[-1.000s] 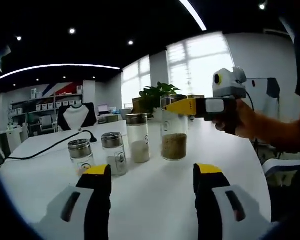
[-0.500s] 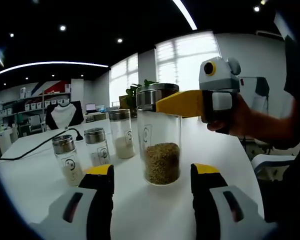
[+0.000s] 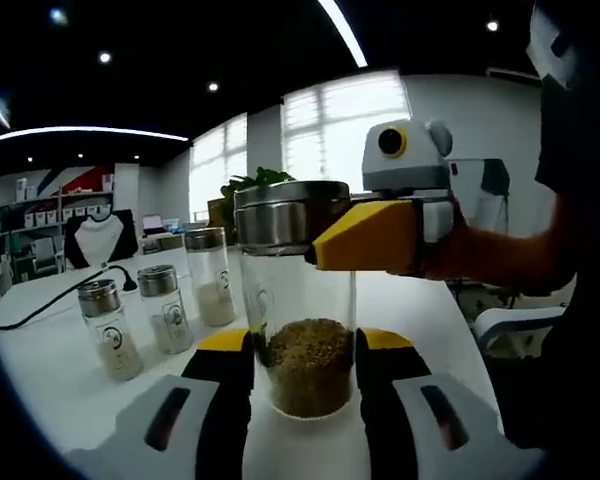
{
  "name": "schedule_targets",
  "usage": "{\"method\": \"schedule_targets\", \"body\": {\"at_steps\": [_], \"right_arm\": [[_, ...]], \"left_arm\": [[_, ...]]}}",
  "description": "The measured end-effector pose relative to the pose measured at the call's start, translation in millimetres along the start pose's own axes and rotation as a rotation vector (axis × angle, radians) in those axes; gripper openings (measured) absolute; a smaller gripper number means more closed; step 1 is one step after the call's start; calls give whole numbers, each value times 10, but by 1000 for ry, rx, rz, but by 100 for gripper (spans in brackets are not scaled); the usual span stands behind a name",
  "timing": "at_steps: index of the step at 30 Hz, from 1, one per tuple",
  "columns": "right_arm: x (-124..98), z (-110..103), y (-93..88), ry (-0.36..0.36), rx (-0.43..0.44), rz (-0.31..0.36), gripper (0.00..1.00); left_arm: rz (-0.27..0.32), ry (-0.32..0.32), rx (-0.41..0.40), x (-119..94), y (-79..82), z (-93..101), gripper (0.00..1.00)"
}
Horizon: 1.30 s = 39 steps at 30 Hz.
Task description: Rotate the seasoning bottle until the label or dispensing opening points toward the visible target arrow and the bottle remains upright within the marked orientation range
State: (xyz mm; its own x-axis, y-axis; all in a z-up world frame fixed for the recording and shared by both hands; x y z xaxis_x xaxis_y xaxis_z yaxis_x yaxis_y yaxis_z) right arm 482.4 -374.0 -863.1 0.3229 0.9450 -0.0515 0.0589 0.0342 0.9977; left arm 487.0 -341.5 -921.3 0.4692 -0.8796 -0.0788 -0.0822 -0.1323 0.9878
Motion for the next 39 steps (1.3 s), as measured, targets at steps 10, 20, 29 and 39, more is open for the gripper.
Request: {"method": "schedule_targets", "body": {"at_steps": [10,20,29,39], "right_arm": [[63,-12,31,-78,-61,55,38],[140,30,7,-290,-79,84,39],[207,109,-120,-421,-9,80,39],[164,40,-106,-363,-77,58,39]], "left_arm": [[-42,167,37,6,30,-29,41],[-62,324,14,-4,24,-101,41],[-112,507,31,-10,-60,-104,41],[-27,428,15,6,-29,-53,43]]}}
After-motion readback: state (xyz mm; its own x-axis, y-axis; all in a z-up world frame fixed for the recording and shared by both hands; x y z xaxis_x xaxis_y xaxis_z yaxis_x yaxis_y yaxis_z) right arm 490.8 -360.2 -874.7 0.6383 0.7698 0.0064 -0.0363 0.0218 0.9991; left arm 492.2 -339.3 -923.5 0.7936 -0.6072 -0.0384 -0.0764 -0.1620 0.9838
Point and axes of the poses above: the point that each gripper's makers call its tool centre point, and the gripper's own axes: x roughly forward along the fingers, z roughly to its right, y roughly out of its top, the point moved 4 cm from there along -x, roughly backward along the fingers, and after that the axes turned 5 degrees about x, right-handed, at the moved point
